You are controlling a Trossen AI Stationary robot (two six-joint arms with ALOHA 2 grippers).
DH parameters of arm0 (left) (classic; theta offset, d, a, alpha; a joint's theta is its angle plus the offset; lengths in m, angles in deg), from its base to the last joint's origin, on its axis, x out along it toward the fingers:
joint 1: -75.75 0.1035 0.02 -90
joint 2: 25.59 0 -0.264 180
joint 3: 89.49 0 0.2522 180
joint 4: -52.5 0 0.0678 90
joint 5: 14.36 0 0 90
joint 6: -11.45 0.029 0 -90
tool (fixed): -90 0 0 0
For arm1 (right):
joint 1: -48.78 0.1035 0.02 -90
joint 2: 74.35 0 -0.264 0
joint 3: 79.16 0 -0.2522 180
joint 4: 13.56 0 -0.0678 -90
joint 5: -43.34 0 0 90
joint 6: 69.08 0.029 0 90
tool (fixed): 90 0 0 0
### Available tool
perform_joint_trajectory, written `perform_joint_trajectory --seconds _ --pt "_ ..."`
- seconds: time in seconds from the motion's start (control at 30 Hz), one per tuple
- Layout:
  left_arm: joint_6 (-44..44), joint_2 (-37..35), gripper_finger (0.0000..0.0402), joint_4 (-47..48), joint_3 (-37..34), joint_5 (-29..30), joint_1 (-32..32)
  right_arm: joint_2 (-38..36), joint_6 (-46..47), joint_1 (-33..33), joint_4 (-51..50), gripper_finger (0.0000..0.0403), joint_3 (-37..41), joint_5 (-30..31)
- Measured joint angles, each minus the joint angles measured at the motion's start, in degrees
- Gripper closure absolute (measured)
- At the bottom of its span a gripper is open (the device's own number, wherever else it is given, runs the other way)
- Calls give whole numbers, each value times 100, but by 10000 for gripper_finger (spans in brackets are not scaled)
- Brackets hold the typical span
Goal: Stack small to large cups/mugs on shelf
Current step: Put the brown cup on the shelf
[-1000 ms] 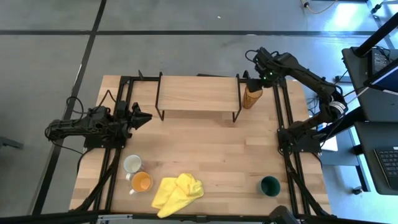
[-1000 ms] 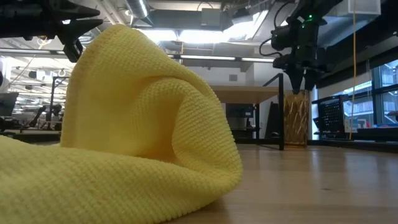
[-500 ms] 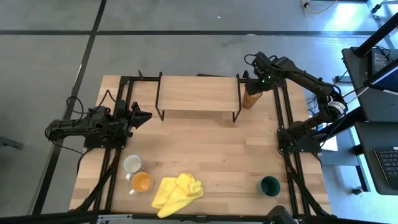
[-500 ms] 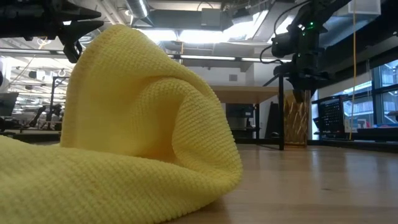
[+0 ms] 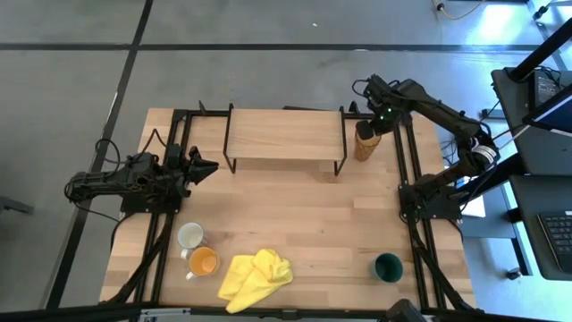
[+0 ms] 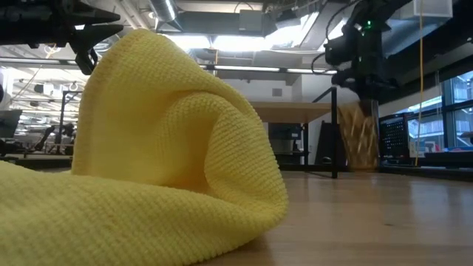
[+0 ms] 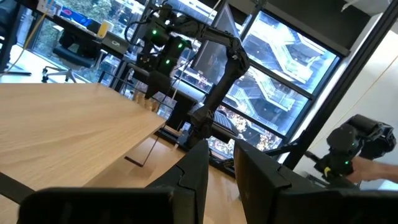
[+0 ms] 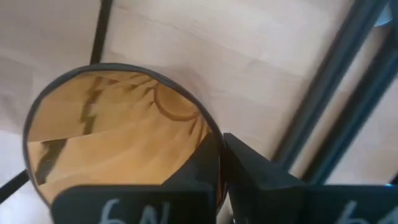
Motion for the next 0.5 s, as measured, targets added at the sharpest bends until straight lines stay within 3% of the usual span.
perform_joint_trajectory --seconds 0.23,0.5 --pt "-4 1 331 1 -1 1 1 -6 -241 232 -1561 390 -1669 144" --pt "-18 0 331 6 0 148 1 -56 301 791 -1642 392 -3338 -500"
